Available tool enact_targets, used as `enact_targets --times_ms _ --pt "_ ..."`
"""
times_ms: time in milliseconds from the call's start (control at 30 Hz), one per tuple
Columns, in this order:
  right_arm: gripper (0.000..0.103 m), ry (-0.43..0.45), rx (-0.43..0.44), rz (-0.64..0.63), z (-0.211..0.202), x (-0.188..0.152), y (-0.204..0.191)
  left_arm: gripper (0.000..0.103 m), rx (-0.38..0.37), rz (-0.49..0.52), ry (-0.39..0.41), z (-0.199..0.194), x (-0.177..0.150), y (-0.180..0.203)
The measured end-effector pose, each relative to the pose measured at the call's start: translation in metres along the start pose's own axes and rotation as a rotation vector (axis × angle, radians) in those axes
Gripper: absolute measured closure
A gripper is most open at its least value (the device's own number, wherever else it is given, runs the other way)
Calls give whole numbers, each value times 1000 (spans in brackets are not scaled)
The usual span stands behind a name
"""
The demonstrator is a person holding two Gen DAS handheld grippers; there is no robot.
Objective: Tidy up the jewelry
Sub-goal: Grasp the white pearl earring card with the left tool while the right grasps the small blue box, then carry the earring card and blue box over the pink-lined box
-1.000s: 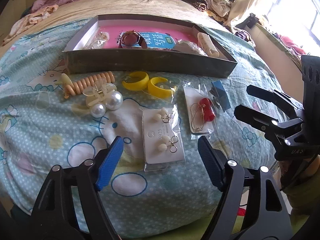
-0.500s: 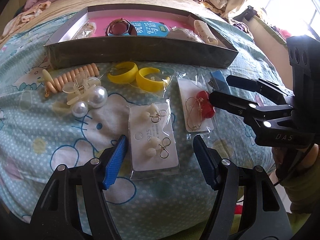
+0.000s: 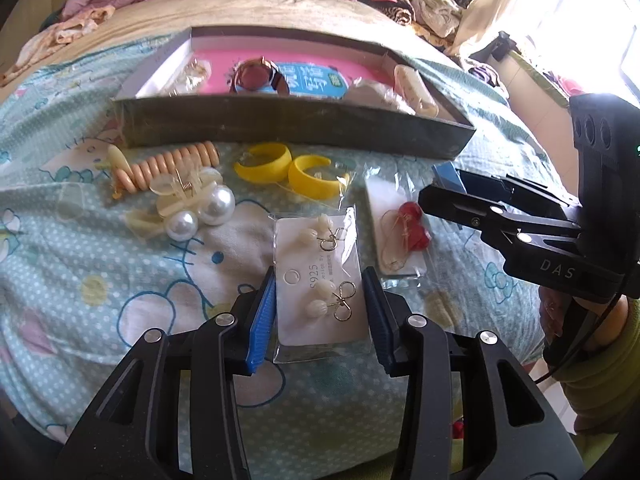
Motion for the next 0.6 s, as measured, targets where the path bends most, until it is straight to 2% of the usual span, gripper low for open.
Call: enact_targets --times_ms 167,233,300,600 --pt "53 36 -12 12 -21 3 3 72 -2 -7 58 -19 8 -1" --pt "53 55 -18 7 -29 7 3 78 0 -9 78 -25 14 -2" --pt "53 73 -21 3 -36 11 3 80 0 -11 96 -30 18 -2" --pt "53 116 -32 -2 -47 24 3 85 3 -20 164 -50 33 -5"
Point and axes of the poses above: each gripper's, at about its wrist camera, not at the fingertips, and z roughly the way its jaws point, y to its right, x to its top, the point moved 5 cm from there along z, roughly the way its jaws point, and after that the axes turned 7 degrees about -z, right-handed, at the moved point
